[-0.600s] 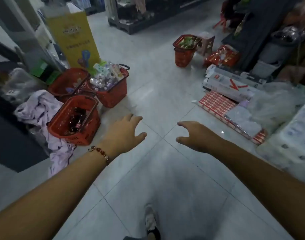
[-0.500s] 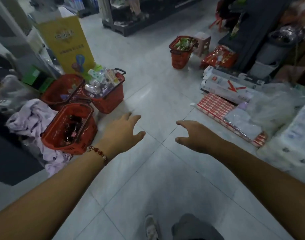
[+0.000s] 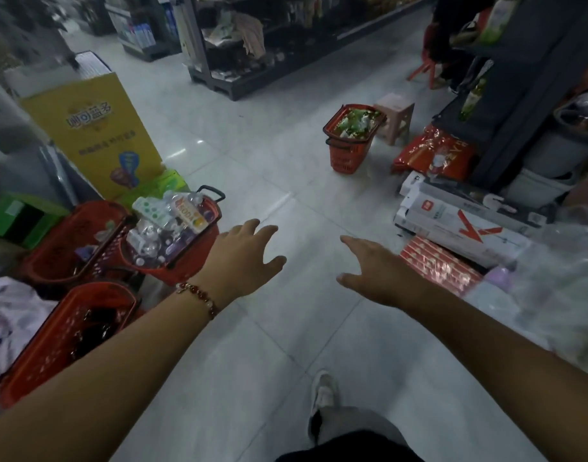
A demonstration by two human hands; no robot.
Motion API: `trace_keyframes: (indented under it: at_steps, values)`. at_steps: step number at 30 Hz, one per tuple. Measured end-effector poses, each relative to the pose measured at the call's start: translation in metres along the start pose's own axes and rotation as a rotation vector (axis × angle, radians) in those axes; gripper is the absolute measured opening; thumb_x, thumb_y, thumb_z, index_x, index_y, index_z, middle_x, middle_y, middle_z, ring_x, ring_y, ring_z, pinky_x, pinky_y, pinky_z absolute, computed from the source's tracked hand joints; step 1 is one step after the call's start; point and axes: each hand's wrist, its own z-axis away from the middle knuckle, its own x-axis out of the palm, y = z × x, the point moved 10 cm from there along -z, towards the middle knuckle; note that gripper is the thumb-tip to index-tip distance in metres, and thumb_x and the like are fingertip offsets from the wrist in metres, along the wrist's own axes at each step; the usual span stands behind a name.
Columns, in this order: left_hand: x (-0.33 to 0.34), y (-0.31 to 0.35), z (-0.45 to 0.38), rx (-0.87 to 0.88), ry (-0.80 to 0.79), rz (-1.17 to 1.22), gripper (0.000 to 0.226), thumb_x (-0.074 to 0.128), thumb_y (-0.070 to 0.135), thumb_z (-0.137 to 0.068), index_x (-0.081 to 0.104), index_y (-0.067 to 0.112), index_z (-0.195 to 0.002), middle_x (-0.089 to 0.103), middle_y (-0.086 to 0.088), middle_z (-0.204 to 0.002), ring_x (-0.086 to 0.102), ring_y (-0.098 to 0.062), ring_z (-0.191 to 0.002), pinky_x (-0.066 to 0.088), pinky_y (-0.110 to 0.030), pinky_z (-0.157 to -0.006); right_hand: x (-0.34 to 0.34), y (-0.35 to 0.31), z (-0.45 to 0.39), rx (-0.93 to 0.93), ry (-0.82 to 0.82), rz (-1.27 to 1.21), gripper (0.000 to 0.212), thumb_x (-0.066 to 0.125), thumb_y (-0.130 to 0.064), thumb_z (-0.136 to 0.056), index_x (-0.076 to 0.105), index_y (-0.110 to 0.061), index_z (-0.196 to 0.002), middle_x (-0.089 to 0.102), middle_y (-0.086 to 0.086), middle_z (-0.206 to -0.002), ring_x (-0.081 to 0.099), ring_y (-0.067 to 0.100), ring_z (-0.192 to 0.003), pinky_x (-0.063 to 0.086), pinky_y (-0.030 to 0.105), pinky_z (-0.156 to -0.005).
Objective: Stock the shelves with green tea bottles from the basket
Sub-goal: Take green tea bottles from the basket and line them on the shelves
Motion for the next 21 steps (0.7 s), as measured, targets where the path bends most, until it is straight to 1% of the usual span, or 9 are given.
trace_keyframes:
  at_steps: [3,7,10,14,18,21]
  values:
    - [-0.009,-0.008,-0.074,-0.029,-0.038,0.004,0.068,0.050,0.059,-0.093,0.035,0.026,-0.151,0.038,-0.009,-0.154,0.043,-0.031,-0.136,0.039,-0.044,-0.108,-0.028,0.010,-0.069,0.008,-0.074,0.022,0.081,0.061,-0.045,-0.093,0.017,-0.024,-0.158,0.023,0.003,-0.163,0.025,0.025,-0.148,0.027,0.042,-0.119]
    - [-0.037,-0.032,-0.168,-0.082,-0.035,0.016,0.069,0.048,0.061,-0.093,0.033,0.028,-0.152,0.033,-0.008,-0.158,0.038,-0.031,-0.140,0.037,-0.045,-0.111,-0.082,0.010,-0.165,-0.029,-0.098,0.051,0.081,0.061,-0.046,-0.093,0.018,-0.024,-0.158,0.023,0.003,-0.163,0.025,0.023,-0.148,0.028,0.041,-0.119]
    - [-0.055,-0.058,-0.241,-0.118,-0.004,0.021,0.069,0.049,0.061,-0.093,0.034,0.028,-0.152,0.034,-0.009,-0.158,0.038,-0.031,-0.140,0.037,-0.045,-0.111,-0.119,0.012,-0.238,-0.046,-0.084,0.058,0.079,0.061,-0.046,-0.093,0.019,-0.026,-0.157,0.021,0.003,-0.163,0.025,0.023,-0.148,0.029,0.042,-0.119]
    - [-0.067,-0.091,-0.344,-0.121,0.029,0.029,0.069,0.049,0.060,-0.094,0.034,0.028,-0.152,0.034,-0.010,-0.158,0.039,-0.032,-0.140,0.036,-0.044,-0.110,-0.158,0.018,-0.341,-0.039,-0.052,0.051,0.081,0.061,-0.045,-0.093,0.016,-0.029,-0.158,0.010,0.004,-0.166,0.018,0.026,-0.151,0.027,0.042,-0.119]
    - [-0.061,-0.136,-0.468,-0.116,0.046,0.040,0.066,0.050,0.058,-0.094,0.037,0.027,-0.151,0.036,-0.010,-0.157,0.038,-0.030,-0.140,0.034,-0.043,-0.110,-0.186,0.025,-0.475,-0.022,-0.056,0.047,0.083,0.061,-0.044,-0.093,0.011,-0.031,-0.158,0.004,0.003,-0.167,0.014,0.025,-0.152,0.026,0.041,-0.118]
    - [-0.050,-0.176,-0.570,-0.132,0.008,0.064,0.065,0.050,0.058,-0.094,0.038,0.026,-0.150,0.036,-0.010,-0.157,0.036,-0.030,-0.141,0.031,-0.043,-0.111,-0.201,0.028,-0.583,0.017,-0.100,0.043,0.083,0.061,-0.042,-0.093,0.009,-0.030,-0.158,0.002,0.003,-0.167,0.012,0.026,-0.152,0.026,0.043,-0.119]
